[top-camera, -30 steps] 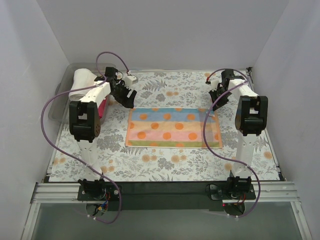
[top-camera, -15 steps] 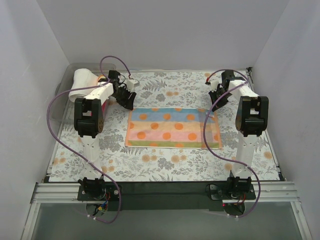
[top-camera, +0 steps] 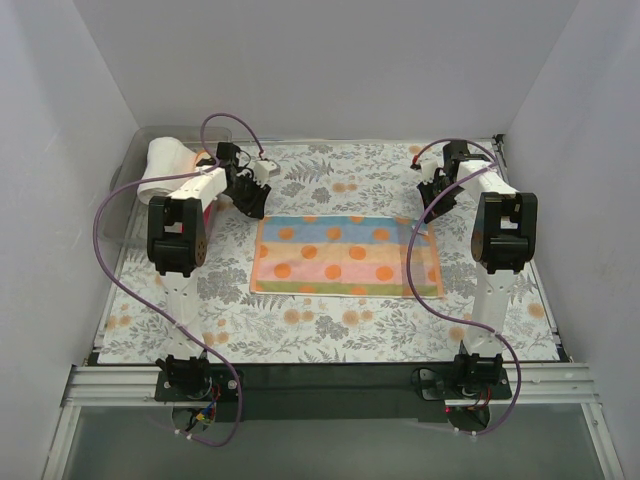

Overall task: Roll the towels
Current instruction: Fold the towel

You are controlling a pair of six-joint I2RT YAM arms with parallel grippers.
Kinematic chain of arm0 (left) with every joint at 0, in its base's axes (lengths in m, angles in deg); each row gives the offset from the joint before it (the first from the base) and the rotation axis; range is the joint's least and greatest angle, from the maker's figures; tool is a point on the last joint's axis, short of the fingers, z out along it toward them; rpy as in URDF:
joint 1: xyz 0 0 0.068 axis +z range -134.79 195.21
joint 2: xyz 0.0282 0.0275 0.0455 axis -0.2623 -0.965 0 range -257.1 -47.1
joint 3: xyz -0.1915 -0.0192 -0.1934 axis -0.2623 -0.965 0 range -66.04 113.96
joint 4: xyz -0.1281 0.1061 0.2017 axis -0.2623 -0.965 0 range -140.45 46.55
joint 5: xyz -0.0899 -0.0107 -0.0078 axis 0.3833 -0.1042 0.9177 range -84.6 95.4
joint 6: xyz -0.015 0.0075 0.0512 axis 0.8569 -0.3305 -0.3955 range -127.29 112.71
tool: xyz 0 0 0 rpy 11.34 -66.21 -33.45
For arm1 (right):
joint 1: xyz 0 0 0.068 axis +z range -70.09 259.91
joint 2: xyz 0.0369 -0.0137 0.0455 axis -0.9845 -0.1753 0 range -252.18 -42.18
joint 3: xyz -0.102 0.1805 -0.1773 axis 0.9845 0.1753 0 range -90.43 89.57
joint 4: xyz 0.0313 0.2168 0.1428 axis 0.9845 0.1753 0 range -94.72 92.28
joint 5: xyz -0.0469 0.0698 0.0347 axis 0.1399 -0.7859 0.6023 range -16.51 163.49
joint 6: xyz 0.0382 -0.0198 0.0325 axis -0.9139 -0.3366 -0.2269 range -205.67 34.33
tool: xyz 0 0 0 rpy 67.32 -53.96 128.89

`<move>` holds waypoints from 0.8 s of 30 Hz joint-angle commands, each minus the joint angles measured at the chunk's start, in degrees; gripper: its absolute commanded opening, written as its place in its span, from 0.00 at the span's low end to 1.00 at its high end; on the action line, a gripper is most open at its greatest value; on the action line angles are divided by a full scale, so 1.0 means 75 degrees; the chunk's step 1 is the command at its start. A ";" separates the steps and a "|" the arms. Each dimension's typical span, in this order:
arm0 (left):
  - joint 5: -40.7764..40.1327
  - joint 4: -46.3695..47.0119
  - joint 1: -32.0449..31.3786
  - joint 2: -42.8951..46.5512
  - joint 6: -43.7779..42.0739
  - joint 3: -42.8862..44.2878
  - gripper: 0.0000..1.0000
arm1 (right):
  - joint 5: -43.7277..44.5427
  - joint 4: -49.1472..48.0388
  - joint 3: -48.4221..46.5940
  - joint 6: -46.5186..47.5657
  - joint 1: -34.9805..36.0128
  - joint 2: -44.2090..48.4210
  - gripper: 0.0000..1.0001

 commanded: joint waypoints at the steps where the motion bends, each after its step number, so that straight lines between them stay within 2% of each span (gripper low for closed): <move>1: 0.0053 -0.0070 -0.0158 0.0169 -0.0215 -0.0282 0.28 | -0.0096 0.0200 0.0169 0.0047 0.0064 0.0121 0.01; 13: -0.0227 -0.0128 -0.0393 0.0040 -0.0344 -0.0341 0.24 | -0.0073 0.0223 0.0169 0.0129 0.0064 0.0132 0.01; 14: -0.0321 -0.0140 -0.0393 0.0028 -0.0344 -0.0341 0.15 | -0.0061 0.0223 0.0169 0.0141 0.0052 0.0121 0.01; 18: -0.0544 -0.0187 -0.0381 0.0063 -0.0368 -0.0423 0.00 | 0.0009 0.0223 0.0157 0.0176 0.0052 0.0144 0.01; 23: -0.0661 -0.0257 -0.0393 0.0133 -0.0333 -0.0272 0.02 | 0.0068 0.0235 0.0028 0.0246 0.0005 0.0097 0.01; 24: -0.0708 -0.0339 -0.0381 0.0133 -0.0298 -0.0213 0.18 | 0.0044 0.0235 0.0017 0.0258 -0.0006 0.0109 0.01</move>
